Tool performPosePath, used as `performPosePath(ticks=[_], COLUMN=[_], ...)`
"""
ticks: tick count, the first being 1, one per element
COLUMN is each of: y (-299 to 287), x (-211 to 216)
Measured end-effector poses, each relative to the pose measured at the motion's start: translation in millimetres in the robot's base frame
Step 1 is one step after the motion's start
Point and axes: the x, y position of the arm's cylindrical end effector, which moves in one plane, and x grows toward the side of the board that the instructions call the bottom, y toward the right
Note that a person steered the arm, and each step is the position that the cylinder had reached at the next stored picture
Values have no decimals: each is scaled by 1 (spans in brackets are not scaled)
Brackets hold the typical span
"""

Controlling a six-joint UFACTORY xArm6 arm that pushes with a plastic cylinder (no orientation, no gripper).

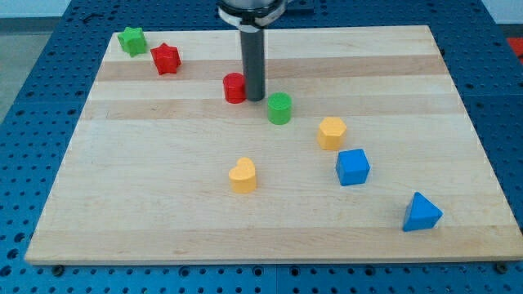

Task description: Move the red circle towards the red star

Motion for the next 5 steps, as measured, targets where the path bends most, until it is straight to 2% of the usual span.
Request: performPosePath(ticks=[2, 5], y=[-42, -43], x=[0, -4])
